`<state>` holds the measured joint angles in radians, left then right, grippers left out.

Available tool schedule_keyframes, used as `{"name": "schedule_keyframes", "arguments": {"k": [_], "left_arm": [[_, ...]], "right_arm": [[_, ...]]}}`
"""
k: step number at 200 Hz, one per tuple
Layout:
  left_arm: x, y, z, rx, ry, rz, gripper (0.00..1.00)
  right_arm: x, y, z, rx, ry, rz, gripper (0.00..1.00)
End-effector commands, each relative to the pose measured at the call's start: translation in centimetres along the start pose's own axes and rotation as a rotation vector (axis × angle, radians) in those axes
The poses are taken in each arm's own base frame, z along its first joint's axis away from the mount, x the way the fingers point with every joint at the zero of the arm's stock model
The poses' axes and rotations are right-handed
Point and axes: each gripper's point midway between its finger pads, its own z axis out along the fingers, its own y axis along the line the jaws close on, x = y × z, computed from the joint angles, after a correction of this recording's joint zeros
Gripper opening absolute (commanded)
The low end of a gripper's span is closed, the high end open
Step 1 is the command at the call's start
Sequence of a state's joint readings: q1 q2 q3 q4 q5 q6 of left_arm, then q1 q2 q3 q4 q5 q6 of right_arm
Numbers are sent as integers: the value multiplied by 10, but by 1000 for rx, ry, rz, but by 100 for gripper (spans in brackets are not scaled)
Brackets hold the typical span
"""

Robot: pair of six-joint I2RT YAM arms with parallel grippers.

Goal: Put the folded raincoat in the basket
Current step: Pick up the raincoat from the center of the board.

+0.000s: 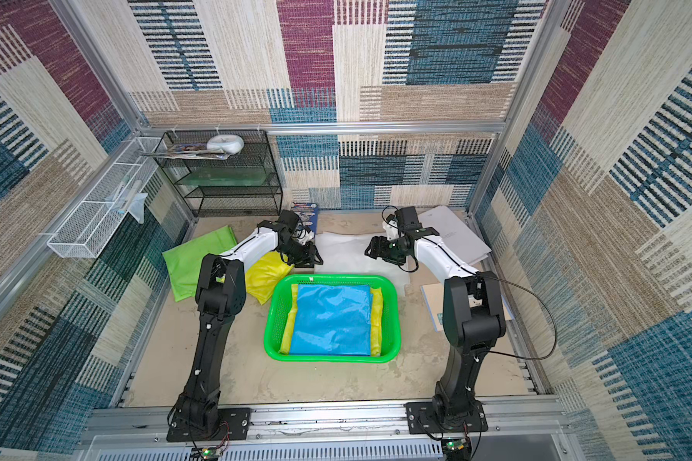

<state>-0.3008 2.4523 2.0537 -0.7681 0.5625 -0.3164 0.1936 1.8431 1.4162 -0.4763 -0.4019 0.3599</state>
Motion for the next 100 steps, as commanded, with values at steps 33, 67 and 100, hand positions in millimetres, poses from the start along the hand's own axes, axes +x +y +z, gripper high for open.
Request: {"name": "schedule_keyframes", "arguments": {"k": [33, 67, 100], "left_arm": [[-4, 13, 10, -23, -12, -34, 16], [-9, 21, 3, -30, -22, -73, 4], [-8, 22, -5, -43, -23, -62, 6]], "right_arm": [[-22, -34, -13, -71, -75, 90, 69], [-37, -69, -21, -73, -116, 192, 70], [-26, -98, -7, -40, -63, 250, 73]]}}
